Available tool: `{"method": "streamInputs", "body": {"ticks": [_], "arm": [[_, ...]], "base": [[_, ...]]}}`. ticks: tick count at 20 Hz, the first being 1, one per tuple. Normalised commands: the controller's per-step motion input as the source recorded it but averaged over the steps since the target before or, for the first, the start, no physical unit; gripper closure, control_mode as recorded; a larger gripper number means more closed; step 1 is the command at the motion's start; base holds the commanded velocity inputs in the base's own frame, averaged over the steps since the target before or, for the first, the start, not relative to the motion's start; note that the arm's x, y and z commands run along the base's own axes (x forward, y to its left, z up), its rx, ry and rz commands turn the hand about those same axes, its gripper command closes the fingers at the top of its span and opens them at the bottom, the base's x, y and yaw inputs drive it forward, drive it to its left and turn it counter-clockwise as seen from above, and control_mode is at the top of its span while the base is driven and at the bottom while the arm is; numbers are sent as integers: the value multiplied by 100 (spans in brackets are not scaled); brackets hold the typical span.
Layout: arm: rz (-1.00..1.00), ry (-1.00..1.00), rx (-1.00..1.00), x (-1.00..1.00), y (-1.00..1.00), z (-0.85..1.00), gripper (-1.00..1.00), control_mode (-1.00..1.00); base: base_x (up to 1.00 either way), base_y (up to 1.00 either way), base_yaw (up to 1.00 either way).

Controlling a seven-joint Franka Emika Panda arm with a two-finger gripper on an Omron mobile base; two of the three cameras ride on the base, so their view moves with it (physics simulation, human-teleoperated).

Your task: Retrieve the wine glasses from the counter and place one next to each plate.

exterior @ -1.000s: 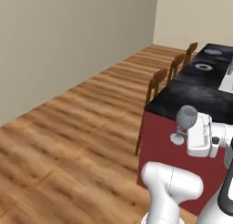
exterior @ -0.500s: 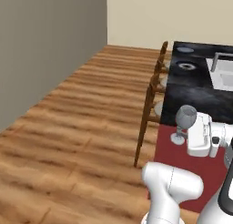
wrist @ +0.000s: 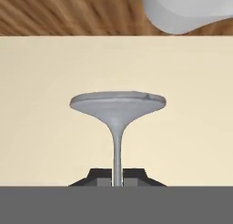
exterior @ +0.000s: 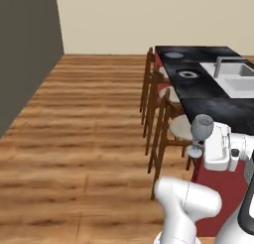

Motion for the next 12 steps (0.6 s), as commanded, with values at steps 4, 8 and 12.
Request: {"method": "streamInputs", "body": {"ticks": [4, 8, 12], "arm": [[0, 0, 0, 0, 0, 0, 100, 100], [0, 0, 0, 0, 0, 0, 100, 100], [0, 0, 0, 0, 0, 0, 100, 100]], "base": [[100, 100, -52], [97, 100, -52], [73, 100, -55]]}}
